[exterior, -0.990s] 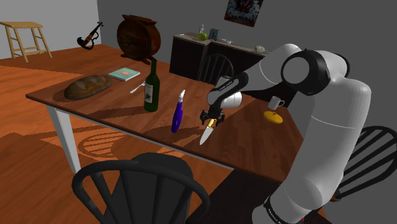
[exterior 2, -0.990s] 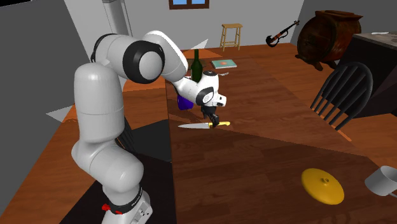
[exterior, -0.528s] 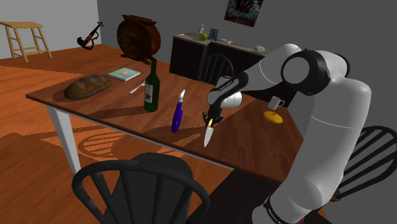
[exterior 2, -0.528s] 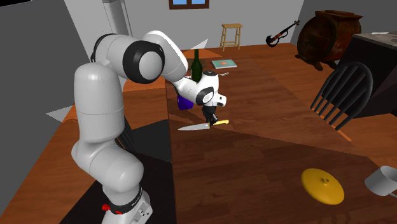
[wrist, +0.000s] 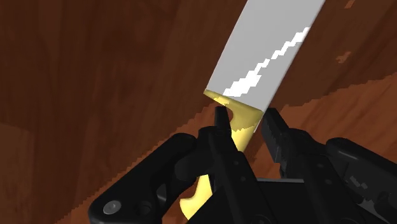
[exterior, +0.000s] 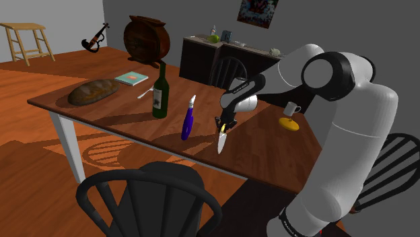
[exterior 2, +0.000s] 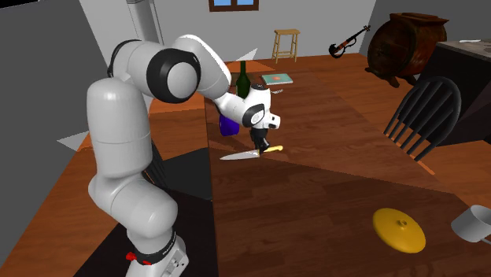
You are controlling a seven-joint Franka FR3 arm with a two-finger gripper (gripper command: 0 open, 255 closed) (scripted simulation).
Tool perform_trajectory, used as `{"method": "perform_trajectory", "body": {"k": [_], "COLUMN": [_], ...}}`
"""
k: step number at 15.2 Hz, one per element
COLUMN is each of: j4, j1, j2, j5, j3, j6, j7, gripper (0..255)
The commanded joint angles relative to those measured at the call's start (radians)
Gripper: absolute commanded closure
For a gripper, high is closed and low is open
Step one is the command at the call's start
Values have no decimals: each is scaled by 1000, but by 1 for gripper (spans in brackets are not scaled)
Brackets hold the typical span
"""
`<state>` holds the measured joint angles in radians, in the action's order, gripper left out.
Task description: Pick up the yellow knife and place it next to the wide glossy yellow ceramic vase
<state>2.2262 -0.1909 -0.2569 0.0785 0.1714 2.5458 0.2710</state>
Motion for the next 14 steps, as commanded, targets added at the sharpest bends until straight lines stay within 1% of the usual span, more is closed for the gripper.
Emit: {"method": "perform_trajectory", "body": {"k": [1, 14], "j4": [-5, -47], "j1": [2, 10], "j2": [20, 141], "j5": [-7, -46], "j3": [3, 14], "j6": [-25, -185], "j7": [5, 32], "gripper": [255, 255]}}
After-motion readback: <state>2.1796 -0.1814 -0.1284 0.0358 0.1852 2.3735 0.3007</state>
